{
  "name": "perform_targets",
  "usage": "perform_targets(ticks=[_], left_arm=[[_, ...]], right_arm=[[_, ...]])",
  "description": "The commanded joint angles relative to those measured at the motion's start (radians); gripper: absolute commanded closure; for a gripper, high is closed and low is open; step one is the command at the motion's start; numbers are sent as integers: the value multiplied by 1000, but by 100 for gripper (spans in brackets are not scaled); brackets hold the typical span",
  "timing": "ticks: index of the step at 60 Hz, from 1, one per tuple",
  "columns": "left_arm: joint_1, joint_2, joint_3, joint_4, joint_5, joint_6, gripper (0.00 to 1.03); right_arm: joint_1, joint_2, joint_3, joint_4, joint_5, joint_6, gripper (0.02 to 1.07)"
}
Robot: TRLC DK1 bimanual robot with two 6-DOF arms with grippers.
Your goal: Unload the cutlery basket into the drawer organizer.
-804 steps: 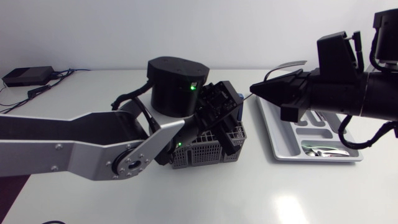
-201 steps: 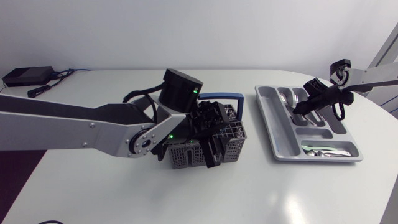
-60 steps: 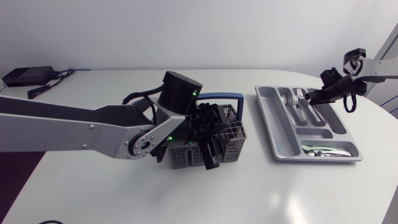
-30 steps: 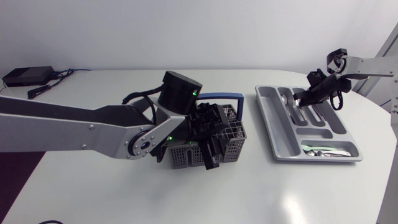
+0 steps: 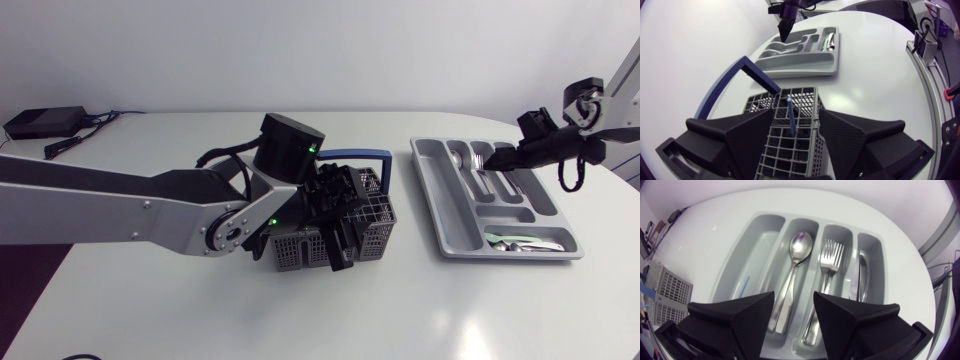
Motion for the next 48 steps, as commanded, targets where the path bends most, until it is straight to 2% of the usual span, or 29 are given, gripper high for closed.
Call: perform_targets(ticks=[1,5,12,19,28,37,42,48], left_arm=[[3,-11,-2,10,-4,17,39],[4,-8,3,10,-4,18,40],[17,-6,7,10,-4,18,48],[26,-6,16,4,2,10,49],[30,-6,29,-2,16,0,66],[37,-3,43,-9,53,-20,75],[38,3,50,-18,64,-25,75],[41,12,59,-18,73,-29,89]], right_arm=[[-7,-100,-119,32,-42,-53,42],[-6,-173,-205,63,-61,-78,40],[-1,-281,-322,81,-109,-121,40],[16,-394,-435,84,-160,-187,40],[51,-497,-547,98,-178,-245,40],[89,-557,-615,123,-177,-263,40],[101,-569,-625,123,-177,-263,40],[109,-577,-636,124,-177,-263,40]])
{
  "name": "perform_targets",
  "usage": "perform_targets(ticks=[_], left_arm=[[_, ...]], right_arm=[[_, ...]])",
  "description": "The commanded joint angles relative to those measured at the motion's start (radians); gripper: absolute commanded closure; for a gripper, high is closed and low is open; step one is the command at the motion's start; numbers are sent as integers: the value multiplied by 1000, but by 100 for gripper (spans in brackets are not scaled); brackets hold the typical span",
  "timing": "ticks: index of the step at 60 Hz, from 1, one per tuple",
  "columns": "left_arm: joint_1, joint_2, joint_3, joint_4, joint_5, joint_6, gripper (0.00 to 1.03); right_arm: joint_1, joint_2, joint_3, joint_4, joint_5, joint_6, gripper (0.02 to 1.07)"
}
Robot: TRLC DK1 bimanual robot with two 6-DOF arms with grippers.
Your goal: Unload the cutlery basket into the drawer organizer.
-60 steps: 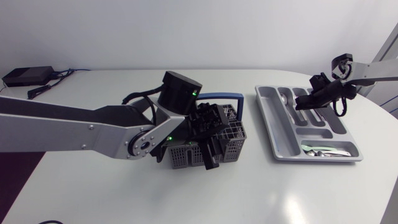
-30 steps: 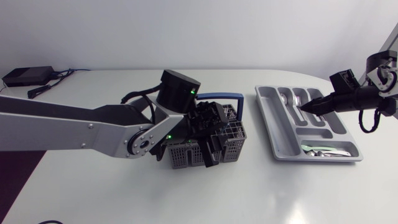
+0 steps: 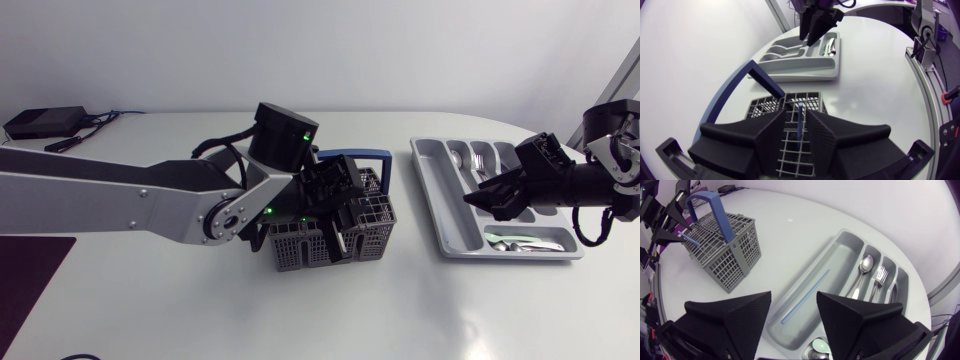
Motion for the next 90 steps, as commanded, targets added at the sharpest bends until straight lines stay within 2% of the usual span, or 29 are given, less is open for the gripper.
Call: perform_targets(ticks=[1,12,31,50,65,78,90], left_arm=[[13,13,35,-10,16,-23,90],[30,21,50,-36,56,-43,100],[52,-44,81,-93,102,-97,100],[42,-183,139,-188,102,-140,100],[39,-260,188,-255,102,-188,100],[44,-303,214,-278,105,-220,100],[93,-303,237,-292,227,-358,100]], right_arm=[[12,-17,-30,15,-1,-23,40],[23,-27,-49,27,-1,-25,40],[59,-81,-69,29,-20,-28,40],[139,-158,-70,18,-28,-11,37],[199,-276,-81,-8,-106,-9,35],[260,-333,-72,-17,-124,11,34],[342,-363,-67,-29,-147,38,34]])
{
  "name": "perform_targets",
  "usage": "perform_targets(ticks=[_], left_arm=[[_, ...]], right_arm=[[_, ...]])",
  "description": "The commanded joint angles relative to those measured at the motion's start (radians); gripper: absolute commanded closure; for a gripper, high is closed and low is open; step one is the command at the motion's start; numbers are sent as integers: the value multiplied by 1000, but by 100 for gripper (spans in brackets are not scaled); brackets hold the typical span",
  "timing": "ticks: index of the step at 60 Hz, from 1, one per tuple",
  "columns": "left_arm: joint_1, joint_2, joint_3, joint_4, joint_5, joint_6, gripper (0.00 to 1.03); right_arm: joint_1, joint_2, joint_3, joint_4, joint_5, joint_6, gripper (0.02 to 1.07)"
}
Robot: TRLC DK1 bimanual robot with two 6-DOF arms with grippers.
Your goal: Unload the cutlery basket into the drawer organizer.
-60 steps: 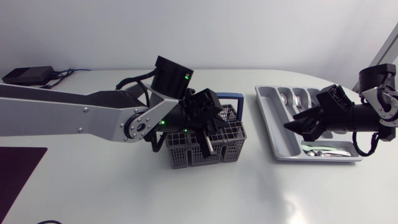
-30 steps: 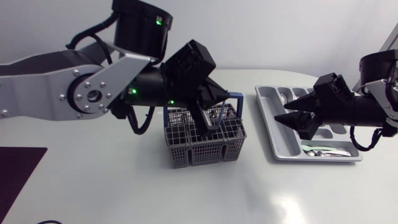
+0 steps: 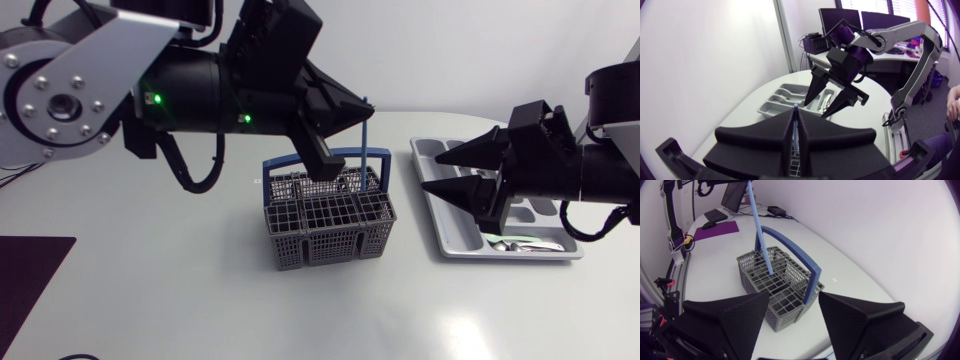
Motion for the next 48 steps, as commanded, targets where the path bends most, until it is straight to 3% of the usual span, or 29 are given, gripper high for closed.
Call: perform_targets(ticks=[1,15,23,34,48], left_arm=[[37,2,44,-10,56,-96,100],[97,68,73,-24,198,-197,100],[99,89,74,-22,220,-217,100],[88,111,68,-10,235,-245,100],[76,120,71,4,246,-276,100]], right_arm=[[33,-12,-8,-21,-24,30,34],[98,-11,15,-62,-49,40,34],[129,-7,24,-64,-49,62,35],[167,28,41,-41,-45,96,48],[218,63,58,-1,-38,145,52]])
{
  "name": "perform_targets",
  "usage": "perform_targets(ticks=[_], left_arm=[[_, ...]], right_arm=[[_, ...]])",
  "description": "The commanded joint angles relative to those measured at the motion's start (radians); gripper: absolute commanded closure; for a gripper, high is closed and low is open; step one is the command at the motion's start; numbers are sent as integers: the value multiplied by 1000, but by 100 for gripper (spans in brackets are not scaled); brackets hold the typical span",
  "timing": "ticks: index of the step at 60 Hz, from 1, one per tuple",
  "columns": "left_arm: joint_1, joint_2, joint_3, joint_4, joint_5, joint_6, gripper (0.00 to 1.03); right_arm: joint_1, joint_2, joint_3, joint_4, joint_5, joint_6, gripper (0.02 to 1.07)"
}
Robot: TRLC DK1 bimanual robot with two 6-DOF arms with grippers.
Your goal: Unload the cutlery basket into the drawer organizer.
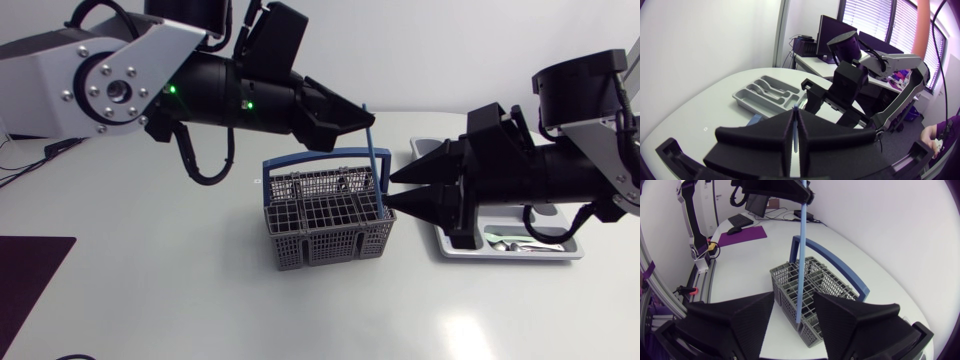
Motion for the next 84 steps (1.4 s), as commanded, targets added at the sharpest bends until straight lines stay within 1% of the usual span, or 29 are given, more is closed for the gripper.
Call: perform_targets(ticks=[1,3,6,9,12,15,22,37,50,54,57,59,60,61,67,69,70,75,80,84], left_arm=[[-12,18,25,14,15,-35,100],[-13,18,25,14,15,-35,100],[-16,18,25,14,15,-37,100],[-19,18,25,14,15,-38,100],[-19,18,26,14,15,-38,100],[-21,18,26,14,15,-38,100],[-19,16,23,14,13,-35,100],[-18,13,17,14,13,-32,100],[-12,13,20,14,13,-35,100],[-4,13,26,16,13,-41,99],[-2,13,31,17,13,-48,92],[2,13,36,23,13,-58,76],[2,12,36,25,13,-60,73],[7,12,39,28,13,-64,63],[16,4,52,28,13,-69,18],[22,-1,54,29,12,-75,7],[25,-2,56,31,10,-78,4],[51,-17,57,43,4,-94,4],[70,-39,52,46,-37,-91,4],[76,-57,43,45,-102,-68,4]], right_arm=[[25,21,26,26,2,40,52],[29,26,28,28,5,43,53],[38,37,36,29,5,49,57],[41,46,39,37,6,55,57],[46,58,45,39,6,57,62],[48,64,48,40,8,60,63],[48,68,51,52,9,77,76],[61,69,54,39,18,77,101],[64,60,46,19,25,74,101],[64,52,45,8,25,72,101],[64,48,43,-1,26,71,101],[63,45,43,-10,28,66,101],[63,43,43,-14,28,65,101],[60,41,42,-17,28,63,101],[48,28,37,-41,28,51,101],[40,21,36,-50,28,46,101],[35,17,34,-53,28,43,101],[3,3,26,-69,28,36,101],[-48,-11,28,-89,28,25,101],[-95,-15,29,-101,28,17,101]])
